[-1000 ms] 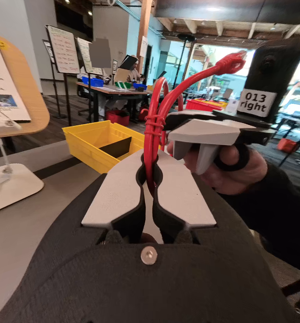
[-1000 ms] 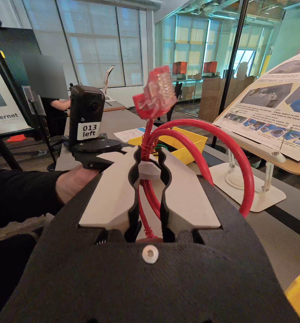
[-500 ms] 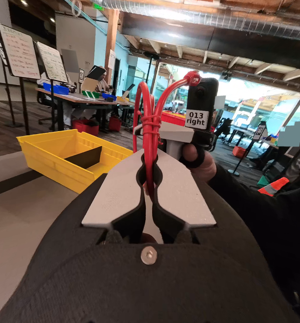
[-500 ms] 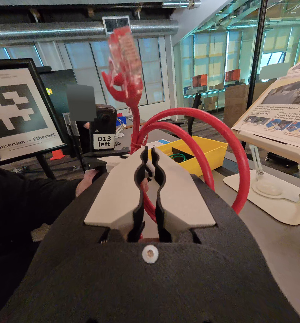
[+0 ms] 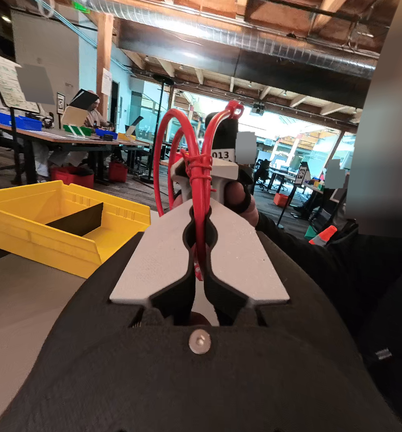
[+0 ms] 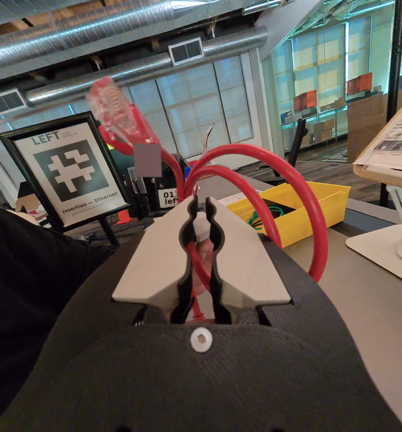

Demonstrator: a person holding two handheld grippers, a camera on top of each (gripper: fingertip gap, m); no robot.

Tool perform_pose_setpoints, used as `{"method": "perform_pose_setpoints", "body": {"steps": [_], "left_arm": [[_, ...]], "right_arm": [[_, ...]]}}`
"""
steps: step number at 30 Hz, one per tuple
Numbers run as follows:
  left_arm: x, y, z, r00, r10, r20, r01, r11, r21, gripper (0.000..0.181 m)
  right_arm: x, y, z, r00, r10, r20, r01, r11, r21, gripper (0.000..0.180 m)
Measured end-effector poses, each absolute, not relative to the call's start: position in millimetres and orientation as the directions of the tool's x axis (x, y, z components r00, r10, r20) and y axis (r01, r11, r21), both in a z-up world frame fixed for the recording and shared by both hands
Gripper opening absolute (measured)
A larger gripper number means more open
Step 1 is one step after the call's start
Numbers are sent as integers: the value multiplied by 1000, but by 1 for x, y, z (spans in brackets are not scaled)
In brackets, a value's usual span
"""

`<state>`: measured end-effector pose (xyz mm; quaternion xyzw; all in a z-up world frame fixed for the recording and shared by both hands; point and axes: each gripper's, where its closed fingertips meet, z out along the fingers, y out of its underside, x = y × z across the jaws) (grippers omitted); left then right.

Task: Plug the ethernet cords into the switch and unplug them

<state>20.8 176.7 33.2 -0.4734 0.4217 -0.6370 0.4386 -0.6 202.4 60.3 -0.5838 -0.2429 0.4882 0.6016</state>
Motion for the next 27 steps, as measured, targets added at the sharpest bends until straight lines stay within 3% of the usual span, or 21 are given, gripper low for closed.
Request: {"method": "perform_pose_setpoints", "body": {"steps": [8, 15, 24, 27], "left_arm": [[22, 169, 33, -192, -962, 195, 149, -225, -963, 0], [21, 156, 35, -257, -949, 181, 142, -223, -965, 1], [16, 170, 43, -153, -981, 123, 178, -150, -972, 0], [16, 163, 44, -164, -983, 81, 153, -107, -983, 0]], "right_arm": [[-7, 196, 64, 244, 888, -389, -413, -268, -871, 0], [-12, 188, 66, 175, 893, -414, -402, -319, -858, 0], [-5, 199, 59, 442, 861, -252, -240, -157, -958, 0], [-4, 193, 66, 418, 876, -242, -246, -147, -958, 0]]}}
